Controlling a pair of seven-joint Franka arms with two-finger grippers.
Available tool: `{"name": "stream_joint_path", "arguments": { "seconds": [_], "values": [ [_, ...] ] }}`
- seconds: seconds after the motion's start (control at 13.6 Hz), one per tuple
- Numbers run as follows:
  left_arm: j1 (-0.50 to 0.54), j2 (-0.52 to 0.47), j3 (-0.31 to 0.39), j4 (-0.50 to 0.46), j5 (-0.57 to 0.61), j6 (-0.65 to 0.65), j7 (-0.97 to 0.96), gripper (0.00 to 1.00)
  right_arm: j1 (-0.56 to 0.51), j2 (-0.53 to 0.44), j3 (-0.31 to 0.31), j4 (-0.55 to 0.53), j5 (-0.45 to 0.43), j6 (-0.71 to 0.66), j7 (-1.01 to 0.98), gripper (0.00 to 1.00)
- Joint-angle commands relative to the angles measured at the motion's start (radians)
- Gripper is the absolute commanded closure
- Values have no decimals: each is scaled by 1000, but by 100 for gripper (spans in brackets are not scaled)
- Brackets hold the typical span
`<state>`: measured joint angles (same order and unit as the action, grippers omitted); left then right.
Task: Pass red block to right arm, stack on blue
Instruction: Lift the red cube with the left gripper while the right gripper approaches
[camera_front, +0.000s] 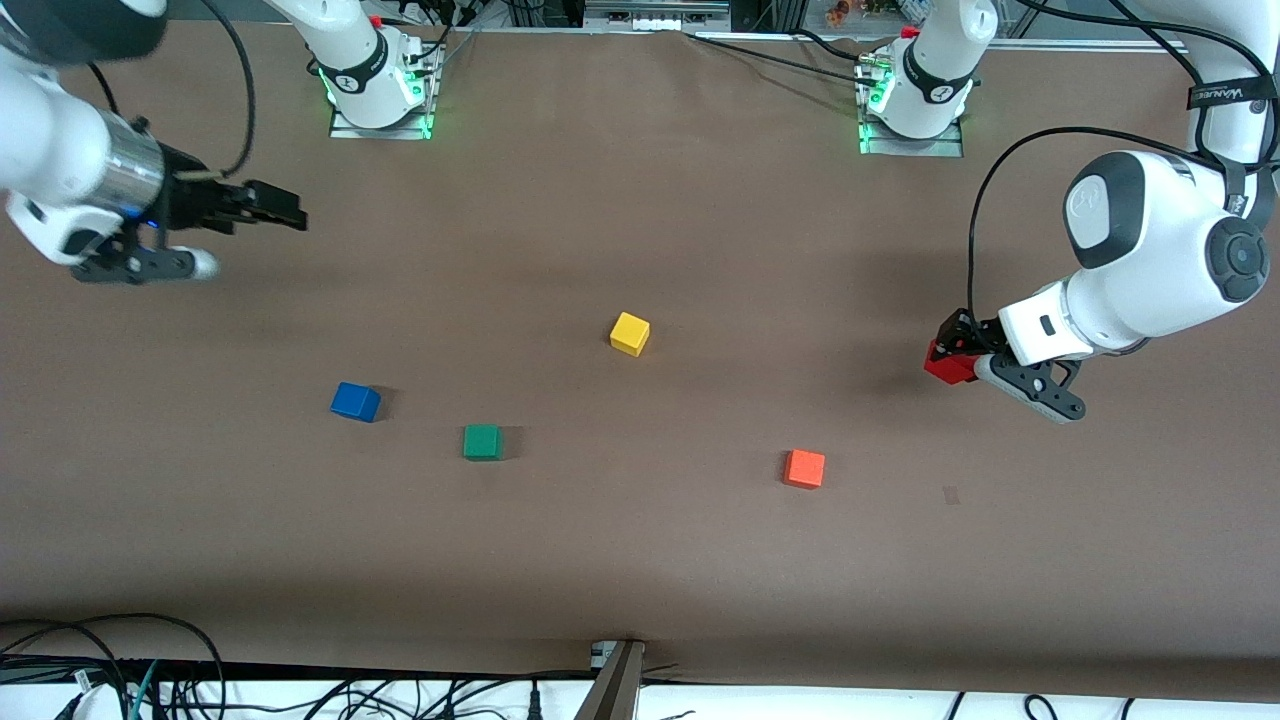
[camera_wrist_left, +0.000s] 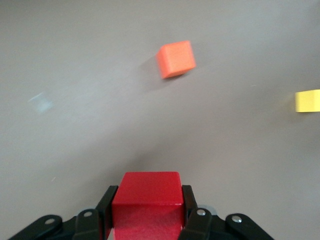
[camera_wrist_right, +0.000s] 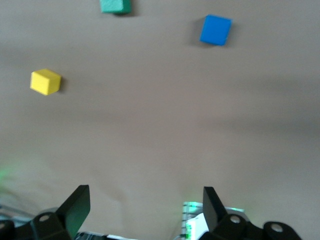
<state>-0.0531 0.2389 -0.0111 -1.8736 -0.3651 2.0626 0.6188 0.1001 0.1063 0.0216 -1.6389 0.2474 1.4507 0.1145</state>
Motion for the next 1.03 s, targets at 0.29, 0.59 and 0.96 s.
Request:
{"name": "stream_joint_path", "arguments": {
  "seconds": [0.29,0.59,0.96],
  "values": [
    [25,48,3,5,-366,-13,620,100,35,308,1,27,545,143,-6,0],
    [10,100,-4,7,-507,-39,844,100,153,394,3,27,905,353,-7,0],
    [9,230,-78,184,-768,-228,1044,100,239,420,3,27,1139,509,-10,0]
  ]
}}
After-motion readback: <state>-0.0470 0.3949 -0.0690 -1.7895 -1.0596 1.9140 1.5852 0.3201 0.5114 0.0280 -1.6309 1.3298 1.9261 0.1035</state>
